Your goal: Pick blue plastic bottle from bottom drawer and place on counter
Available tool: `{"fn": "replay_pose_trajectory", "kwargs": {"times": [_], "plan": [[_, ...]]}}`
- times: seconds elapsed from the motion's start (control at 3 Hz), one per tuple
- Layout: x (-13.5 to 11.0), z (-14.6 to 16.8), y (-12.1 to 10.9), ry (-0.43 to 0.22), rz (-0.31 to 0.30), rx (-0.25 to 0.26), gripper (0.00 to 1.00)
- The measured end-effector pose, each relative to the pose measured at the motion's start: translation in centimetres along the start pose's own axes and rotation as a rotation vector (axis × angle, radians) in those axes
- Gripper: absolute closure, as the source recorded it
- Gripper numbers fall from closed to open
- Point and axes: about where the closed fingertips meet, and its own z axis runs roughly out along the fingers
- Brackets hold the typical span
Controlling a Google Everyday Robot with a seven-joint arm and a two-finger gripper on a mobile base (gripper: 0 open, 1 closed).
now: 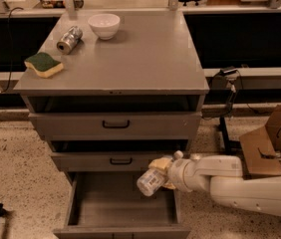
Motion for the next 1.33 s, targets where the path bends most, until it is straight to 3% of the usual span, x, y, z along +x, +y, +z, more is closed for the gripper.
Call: {"fn": "replay_pose_trajectory", "kwargs": {"times": [0.33, 0.67, 1.0, 1.33], "plan": [[0.9, -1.3, 0.7, -0.013, 0.042, 0.012, 1.0], [0.9, -1.3, 0.7, -0.013, 0.04, 0.012, 1.0], [0.3, -1.2, -0.5, -0.069, 0.052, 0.053, 1.0], [-1.0, -1.8, -4.1, -0.179, 0.047, 0.115, 1.0]]}}
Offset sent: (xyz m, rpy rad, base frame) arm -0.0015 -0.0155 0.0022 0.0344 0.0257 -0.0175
